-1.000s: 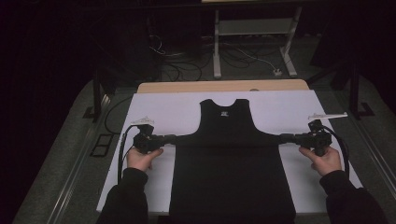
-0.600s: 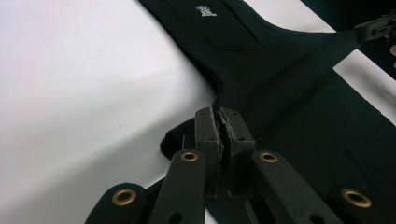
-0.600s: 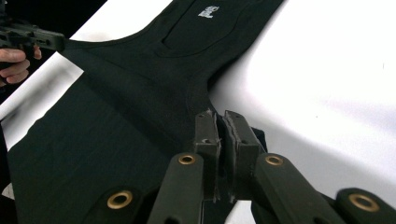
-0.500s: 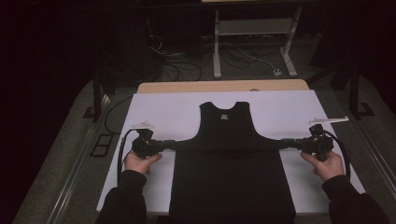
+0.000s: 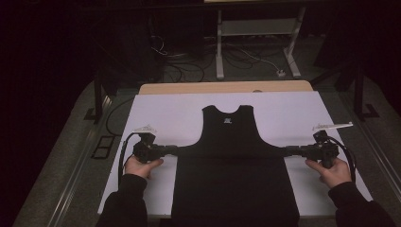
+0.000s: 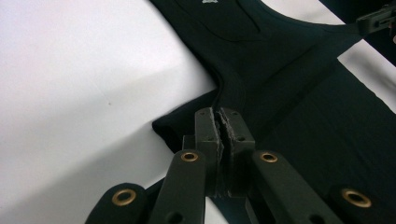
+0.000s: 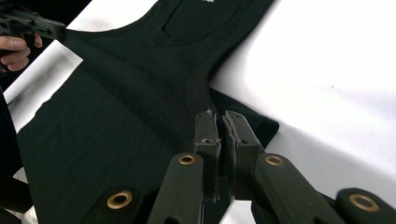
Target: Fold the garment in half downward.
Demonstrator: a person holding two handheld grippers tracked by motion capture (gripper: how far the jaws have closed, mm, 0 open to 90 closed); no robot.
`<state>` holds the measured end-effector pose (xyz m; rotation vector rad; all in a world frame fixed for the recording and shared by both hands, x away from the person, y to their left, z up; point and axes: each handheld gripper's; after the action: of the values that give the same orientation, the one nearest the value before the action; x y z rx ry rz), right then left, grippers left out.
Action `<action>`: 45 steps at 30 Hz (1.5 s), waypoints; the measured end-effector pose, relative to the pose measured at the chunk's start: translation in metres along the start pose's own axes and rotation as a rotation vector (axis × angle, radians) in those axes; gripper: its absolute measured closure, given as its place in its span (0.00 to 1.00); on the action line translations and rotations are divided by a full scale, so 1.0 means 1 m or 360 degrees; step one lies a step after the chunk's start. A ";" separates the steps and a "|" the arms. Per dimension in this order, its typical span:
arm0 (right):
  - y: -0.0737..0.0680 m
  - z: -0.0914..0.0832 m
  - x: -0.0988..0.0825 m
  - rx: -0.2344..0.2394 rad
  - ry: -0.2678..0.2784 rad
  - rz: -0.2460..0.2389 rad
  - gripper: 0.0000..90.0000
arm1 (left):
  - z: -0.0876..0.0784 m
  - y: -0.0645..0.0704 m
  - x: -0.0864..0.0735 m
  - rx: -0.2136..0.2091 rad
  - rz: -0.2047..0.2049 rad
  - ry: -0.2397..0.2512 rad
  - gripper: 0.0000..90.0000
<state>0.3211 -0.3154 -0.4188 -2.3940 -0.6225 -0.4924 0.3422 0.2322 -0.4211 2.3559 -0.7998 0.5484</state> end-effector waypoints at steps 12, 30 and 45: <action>-0.002 0.000 -0.008 0.0003 -0.0063 -0.0002 0.92 | 0.003 0.004 -0.007 -0.0006 0.0024 -0.0118 0.95; -0.004 0.003 -0.016 0.0011 -0.0143 0.0024 0.92 | 0.003 0.008 -0.010 -0.0020 0.0015 -0.0169 0.95; -0.005 0.001 -0.022 0.0016 -0.0163 0.0042 0.92 | 0.001 0.011 -0.016 -0.0035 0.0025 -0.0197 0.96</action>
<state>0.3001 -0.3180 -0.4275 -2.4267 -0.6354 -0.3564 0.3231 0.2308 -0.4260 2.3836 -0.8758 0.4010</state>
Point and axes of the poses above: each handheld gripper's, and its own axes: z roughly forward along the jaws, x roughly out of its top, y roughly to its right, and after that the axes turned 14 degrees about -y, right-handed
